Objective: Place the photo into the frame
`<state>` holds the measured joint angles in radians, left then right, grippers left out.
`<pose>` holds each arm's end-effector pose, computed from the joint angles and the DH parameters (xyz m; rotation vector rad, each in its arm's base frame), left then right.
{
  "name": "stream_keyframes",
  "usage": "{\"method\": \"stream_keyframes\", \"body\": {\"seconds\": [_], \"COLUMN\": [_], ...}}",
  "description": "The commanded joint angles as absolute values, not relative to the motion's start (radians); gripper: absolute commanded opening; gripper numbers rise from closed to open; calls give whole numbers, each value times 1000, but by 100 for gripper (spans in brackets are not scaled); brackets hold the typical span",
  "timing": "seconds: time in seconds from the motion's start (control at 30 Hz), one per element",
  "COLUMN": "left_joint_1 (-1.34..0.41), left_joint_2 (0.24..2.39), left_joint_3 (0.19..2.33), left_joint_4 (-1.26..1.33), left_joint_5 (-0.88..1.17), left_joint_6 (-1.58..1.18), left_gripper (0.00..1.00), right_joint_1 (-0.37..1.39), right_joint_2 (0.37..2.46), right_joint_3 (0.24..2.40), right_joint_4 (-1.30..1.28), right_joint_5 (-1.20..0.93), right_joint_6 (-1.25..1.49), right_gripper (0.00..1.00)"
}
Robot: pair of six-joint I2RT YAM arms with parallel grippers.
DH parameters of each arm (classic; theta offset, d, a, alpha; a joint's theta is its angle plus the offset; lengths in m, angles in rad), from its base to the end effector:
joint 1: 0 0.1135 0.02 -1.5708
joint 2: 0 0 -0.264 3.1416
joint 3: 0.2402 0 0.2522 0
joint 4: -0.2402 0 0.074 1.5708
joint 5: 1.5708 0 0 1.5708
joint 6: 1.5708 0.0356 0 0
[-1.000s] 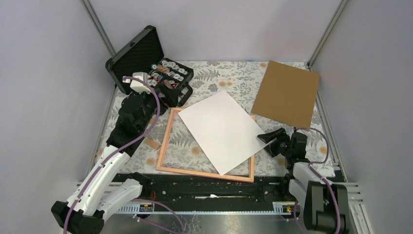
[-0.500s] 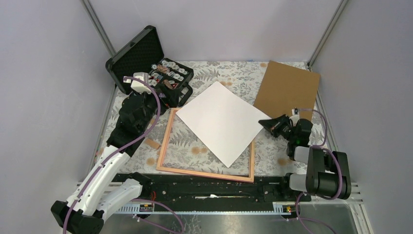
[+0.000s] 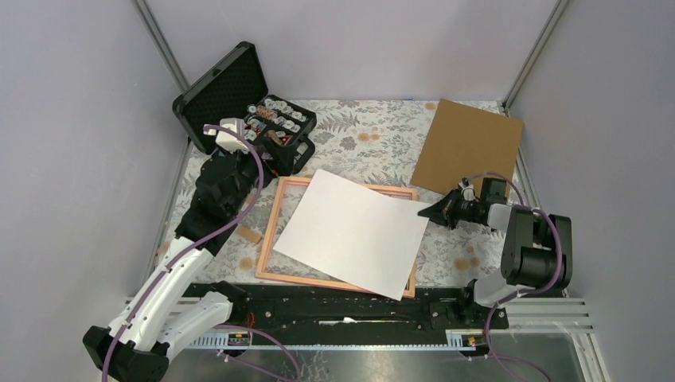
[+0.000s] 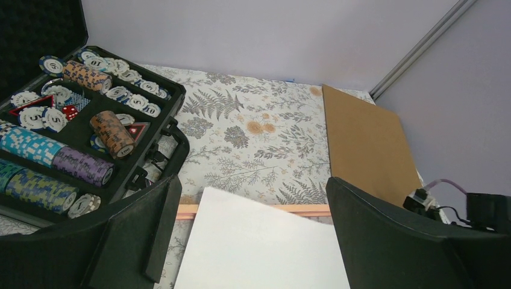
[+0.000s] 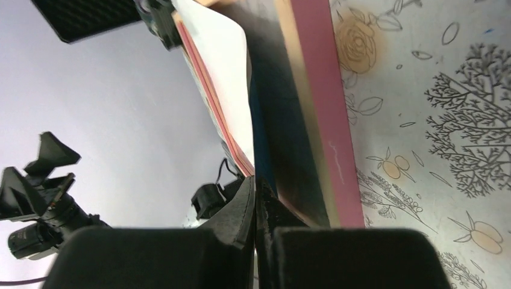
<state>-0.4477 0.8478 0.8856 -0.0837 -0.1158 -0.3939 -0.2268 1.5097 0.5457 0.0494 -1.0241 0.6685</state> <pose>0.1794 -0.0816 0.3756 -0.0467 1.6443 -0.5539 0.2497 -0.0264 0.1367 0.6097 2.3047 1.4587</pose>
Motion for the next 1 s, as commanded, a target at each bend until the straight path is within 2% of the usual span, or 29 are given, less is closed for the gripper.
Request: {"method": "stream_keyframes", "body": {"seconds": [0.0,0.13,0.53,0.97], "left_joint_1": [-455,-455,-456,-460], "left_joint_2": [851,848,850,860], "left_joint_3": [890,890,888,889], "left_joint_4": [-22,-20,-18,-18], "left_joint_5": [-101,-100,-97,-97], "left_joint_6": [-400,-400,-402,-402], "left_gripper": [99,99,99,99], "right_joint_1": [-151,-54,21,92], "right_joint_2": [1579,1591,1732,1801], "right_joint_3": [627,689,863,924], "right_joint_4": [-96,-101,-142,37], "right_joint_5": [-1057,-1016,-957,-994], "right_joint_6": [546,542,493,551], "right_gripper": [0,0,0,0]}}
